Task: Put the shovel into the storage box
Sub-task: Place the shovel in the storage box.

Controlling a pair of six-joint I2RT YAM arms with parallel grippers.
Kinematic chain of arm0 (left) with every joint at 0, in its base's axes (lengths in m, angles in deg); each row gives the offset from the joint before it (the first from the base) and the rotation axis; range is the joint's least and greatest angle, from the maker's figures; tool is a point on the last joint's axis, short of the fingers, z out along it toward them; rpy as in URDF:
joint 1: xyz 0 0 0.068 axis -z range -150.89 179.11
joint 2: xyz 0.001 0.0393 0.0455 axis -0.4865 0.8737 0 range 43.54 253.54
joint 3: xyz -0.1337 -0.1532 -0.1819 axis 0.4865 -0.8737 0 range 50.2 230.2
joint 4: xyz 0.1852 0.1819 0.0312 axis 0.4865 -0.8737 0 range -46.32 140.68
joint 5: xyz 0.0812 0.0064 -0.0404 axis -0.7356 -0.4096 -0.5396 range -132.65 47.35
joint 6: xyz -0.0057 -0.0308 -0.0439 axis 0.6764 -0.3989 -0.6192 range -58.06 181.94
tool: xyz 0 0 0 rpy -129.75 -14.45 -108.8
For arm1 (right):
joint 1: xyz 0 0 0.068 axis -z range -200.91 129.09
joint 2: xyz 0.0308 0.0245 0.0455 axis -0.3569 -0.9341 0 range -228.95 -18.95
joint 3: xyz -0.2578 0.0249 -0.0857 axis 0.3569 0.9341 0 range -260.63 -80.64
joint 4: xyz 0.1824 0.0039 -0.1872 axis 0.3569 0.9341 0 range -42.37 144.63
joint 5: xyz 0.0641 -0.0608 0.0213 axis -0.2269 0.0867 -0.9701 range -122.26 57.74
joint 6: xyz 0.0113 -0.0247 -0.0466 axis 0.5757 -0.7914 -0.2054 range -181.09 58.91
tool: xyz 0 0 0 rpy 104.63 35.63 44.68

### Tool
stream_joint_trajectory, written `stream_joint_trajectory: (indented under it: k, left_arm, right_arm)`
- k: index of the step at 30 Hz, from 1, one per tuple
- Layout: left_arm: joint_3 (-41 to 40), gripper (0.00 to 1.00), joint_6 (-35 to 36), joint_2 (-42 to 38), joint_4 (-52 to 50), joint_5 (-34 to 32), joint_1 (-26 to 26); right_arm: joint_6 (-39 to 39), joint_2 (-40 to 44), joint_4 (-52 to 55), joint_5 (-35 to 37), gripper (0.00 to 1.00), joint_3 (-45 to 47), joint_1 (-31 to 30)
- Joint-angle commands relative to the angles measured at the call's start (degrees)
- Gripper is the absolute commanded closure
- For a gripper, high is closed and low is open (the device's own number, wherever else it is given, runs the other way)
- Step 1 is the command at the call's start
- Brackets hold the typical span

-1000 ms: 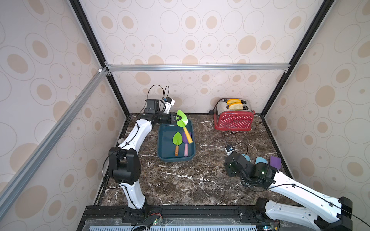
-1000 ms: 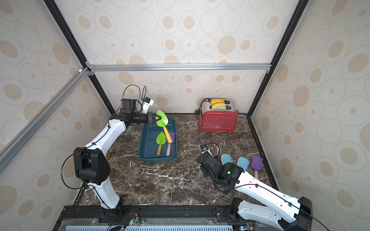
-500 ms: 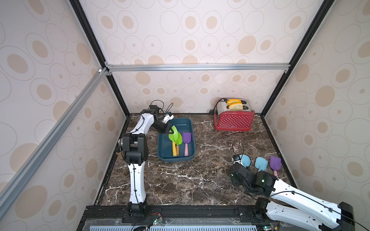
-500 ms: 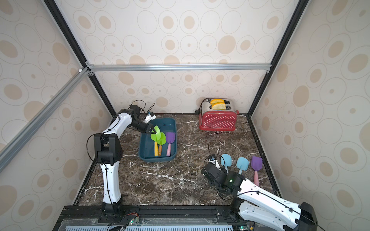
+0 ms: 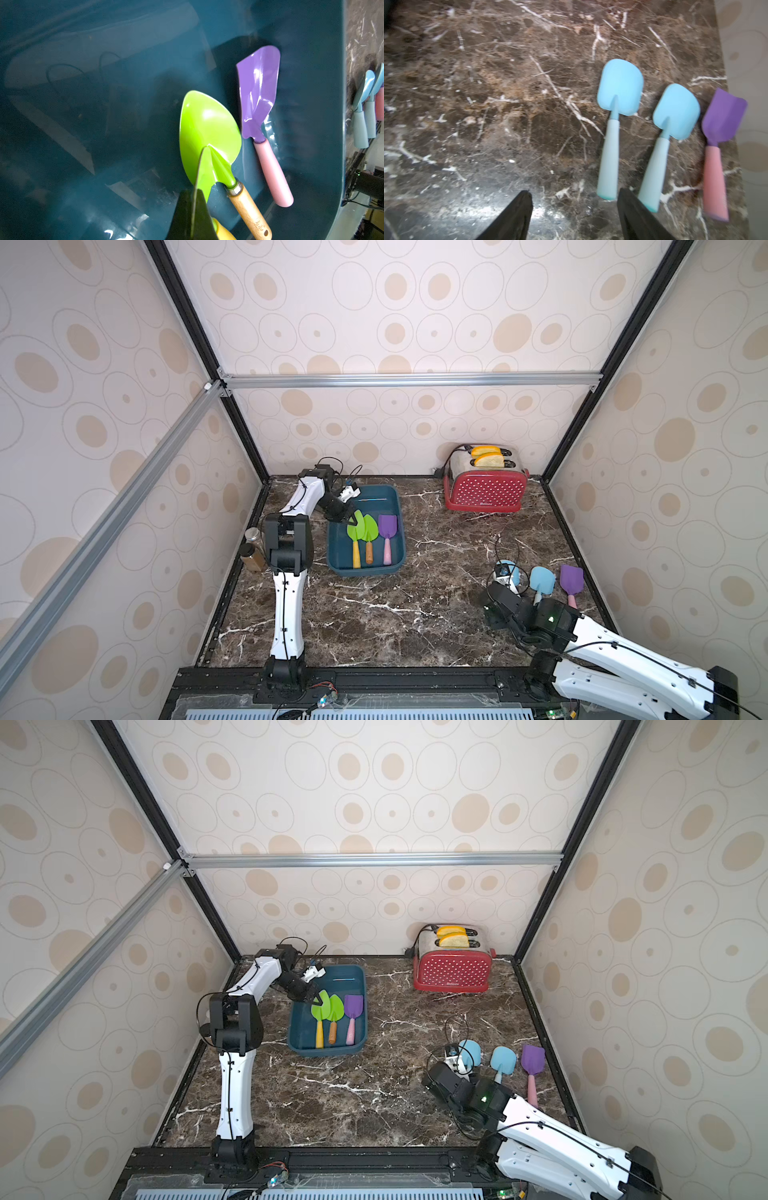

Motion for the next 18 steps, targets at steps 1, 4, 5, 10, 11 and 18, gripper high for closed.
stream_joint_trajectory:
  k: [1,4,5,10,11,18]
  left_arm:
    - [1.6,1.00,0.4,1.0,-0.2,-0.8,-0.3]
    - [1.2,0.99,-0.5,1.2,0.6,-0.1,-0.3]
    - [1.0,0.98,-0.7,1.2,0.8,0.1,-0.3]
    - [0.8,0.91,-0.9,1.4,1.1,0.9,-0.3]
    - [0.8,0.89,-0.9,1.5,1.3,0.9,-0.3]
    - [0.8,0.77,-2.0,2.3,1.8,0.7,-0.3]
  right_arm:
    - [4.5,0.1,6.5,4.8,0.30,-1.9,4.5]
    - [5.9,-1.8,4.7,3.9,0.33,-1.1,10.0]
    - [5.2,-2.5,2.5,2.8,0.33,-0.1,12.0]
    - [1.4,-6.6,-8.9,-4.5,0.33,5.4,20.8]
    - [0.8,-7.3,-10.3,-5.3,0.33,5.9,21.5]
    - [-2.0,-11.8,-16.0,-7.8,0.33,7.1,23.5]
